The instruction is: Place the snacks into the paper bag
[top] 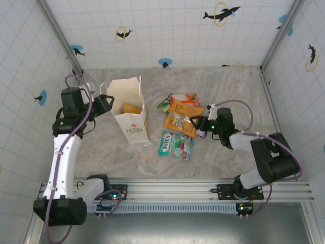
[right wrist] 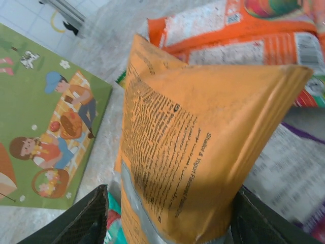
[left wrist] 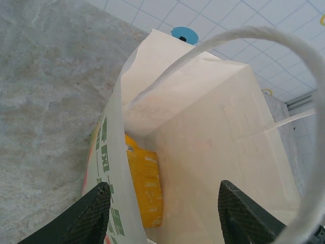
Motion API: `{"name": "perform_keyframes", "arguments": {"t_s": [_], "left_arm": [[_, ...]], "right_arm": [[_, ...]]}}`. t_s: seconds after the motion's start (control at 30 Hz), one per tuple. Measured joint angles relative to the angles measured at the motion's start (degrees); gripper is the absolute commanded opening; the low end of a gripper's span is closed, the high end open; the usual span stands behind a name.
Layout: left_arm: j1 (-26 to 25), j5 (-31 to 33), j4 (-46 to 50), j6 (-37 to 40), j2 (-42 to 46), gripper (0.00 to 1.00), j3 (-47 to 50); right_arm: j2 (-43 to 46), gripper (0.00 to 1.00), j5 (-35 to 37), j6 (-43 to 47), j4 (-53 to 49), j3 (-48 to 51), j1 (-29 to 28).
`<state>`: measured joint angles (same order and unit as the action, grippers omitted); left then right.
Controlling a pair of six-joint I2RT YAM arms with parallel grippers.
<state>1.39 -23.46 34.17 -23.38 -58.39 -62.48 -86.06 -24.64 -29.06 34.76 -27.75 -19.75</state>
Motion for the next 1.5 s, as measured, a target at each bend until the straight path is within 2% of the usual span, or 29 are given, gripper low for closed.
{"name": "perform_keyframes", "arguments": {"t_s": [0.13, 0.37, 0.47, 0.57, 0.73, 0.87, 1.03, 1.23, 1.5], "left_arm": [[0.00, 0.02, 0.00, 0.00, -0.76, 0.58, 0.00], [0.00, 0.20, -0.11, 0.00, -0.98, 0.58, 0.00], [0.00, 0.20, -0.13, 0.00, -1.27, 0.58, 0.00], [0.00, 0.22, -0.15, 0.00, -1.49, 0.58, 0.00], [0.00, 0.20, -0.15, 0.00, -1.51, 0.58, 0.00], [0.00, 0.52, -0.15, -0.02, -1.51, 0.57, 0.00], [0.00, 1.75, -0.15, 0.00, -1.51, 0.57, 0.00], [0.00, 1.99, -0.15, -0.02, -1.51, 0.57, 0.00], [0.00, 1.97, -0.15, -0.04, -1.49, 0.57, 0.00]], "right_arm": [[-3.58, 0.60, -3.04, 0.33, 2.62, -2.40, 0.00], [-8.76, 0.65, -6.19, 1.49, 4.04, -5.35, 0.57], [-11.02, 0.63, -6.93, 1.49, 4.24, -6.64, 1.03], [-13.14, 0.53, -7.37, 1.36, 4.59, -8.22, 1.09], [-15.19, 0.22, -8.20, 0.66, 6.58, -9.68, 1.14], [-14.95, 0.17, -8.24, -0.46, 7.76, -9.64, 1.42], [-9.70, 0.08, -7.43, -2.19, 8.68, -7.89, 1.49], [0.31, 0.02, -3.78, -1.60, 7.72, -7.58, 0.79], [11.85, 0.00, 7.37, -0.50, 0.63, -8.31, -3.43]]}}
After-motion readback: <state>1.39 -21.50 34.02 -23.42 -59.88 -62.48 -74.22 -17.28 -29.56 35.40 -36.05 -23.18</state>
